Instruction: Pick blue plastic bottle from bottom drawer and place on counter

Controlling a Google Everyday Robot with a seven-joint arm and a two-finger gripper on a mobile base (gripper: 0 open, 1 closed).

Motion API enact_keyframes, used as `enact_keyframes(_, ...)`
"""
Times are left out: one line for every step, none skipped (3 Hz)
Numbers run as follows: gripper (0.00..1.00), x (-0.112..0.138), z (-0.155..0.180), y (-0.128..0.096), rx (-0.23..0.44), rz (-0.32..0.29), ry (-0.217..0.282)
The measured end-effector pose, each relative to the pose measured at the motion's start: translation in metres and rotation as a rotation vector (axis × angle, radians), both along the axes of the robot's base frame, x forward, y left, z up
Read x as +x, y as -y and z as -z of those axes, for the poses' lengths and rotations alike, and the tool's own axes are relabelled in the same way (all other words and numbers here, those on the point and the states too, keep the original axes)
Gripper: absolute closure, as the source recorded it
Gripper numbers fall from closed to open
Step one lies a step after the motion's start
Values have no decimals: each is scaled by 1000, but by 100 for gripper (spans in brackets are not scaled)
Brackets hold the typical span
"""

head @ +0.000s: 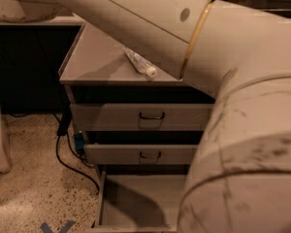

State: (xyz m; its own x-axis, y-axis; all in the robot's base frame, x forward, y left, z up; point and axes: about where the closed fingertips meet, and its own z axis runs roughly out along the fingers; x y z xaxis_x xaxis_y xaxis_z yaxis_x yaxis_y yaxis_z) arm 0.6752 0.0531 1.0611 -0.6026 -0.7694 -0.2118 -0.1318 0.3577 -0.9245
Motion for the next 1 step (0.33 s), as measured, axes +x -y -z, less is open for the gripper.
enact_keyframes(0, -19, -21, 10, -14, 18, 110)
